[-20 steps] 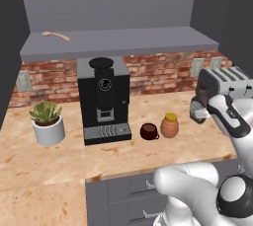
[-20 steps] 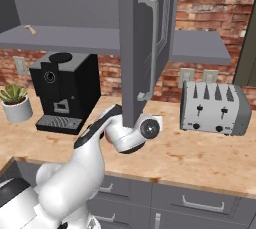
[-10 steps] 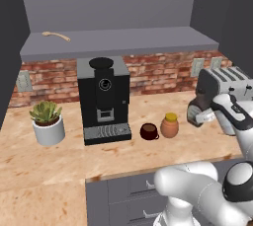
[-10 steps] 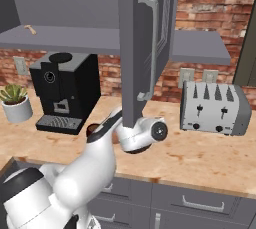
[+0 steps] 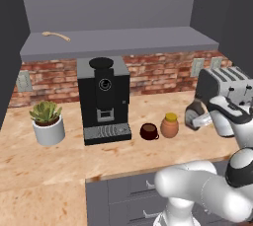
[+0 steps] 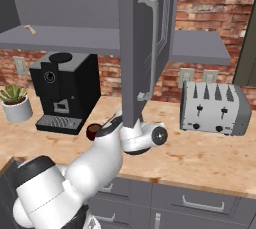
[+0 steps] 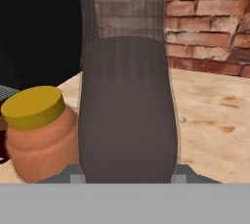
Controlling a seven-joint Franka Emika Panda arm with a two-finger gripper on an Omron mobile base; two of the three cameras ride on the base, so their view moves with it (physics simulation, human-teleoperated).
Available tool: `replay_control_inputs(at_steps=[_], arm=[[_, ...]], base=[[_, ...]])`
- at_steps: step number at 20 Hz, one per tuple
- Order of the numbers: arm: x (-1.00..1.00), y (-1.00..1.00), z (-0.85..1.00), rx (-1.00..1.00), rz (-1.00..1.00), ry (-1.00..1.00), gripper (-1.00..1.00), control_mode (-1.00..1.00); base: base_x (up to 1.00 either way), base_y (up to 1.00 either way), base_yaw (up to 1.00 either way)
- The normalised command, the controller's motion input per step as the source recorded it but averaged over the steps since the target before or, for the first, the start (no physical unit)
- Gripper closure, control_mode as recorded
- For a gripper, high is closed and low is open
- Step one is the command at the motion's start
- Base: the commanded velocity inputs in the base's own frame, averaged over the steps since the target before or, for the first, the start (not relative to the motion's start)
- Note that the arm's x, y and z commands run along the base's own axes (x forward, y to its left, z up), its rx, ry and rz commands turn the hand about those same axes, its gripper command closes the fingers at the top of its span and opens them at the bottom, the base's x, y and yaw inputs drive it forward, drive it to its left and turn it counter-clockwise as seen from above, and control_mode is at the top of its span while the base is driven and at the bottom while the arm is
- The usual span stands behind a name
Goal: Pick the syrup bottle and honey bottle from the cabinet and place them next to the mug.
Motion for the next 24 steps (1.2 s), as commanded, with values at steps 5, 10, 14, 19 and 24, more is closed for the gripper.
replay_control_inputs(at_steps=[5, 10, 14, 19, 24], arm=[[0.19, 0.02, -0.15, -0.02, 0.00, 0.00, 1.00, -1.00], [0.02, 0.02, -0.05, 0.00, 0.00, 0.00, 1.00, -1.00], [0.00, 0.07, -0.15, 0.00, 0.00, 0.00, 1.00, -1.00], [0.02, 0.09, -0.16, 0.00, 0.00, 0.00, 1.00, -1.00], [0.09, 0.09, -0.09, 0.00, 0.00, 0.00, 1.00, -1.00]], base=[[0.00, 0.00, 0.00], [0.00, 0.00, 0.00], [0.00, 0.00, 0.00], [0.00, 0.00, 0.00], [0.00, 0.00, 0.00]])
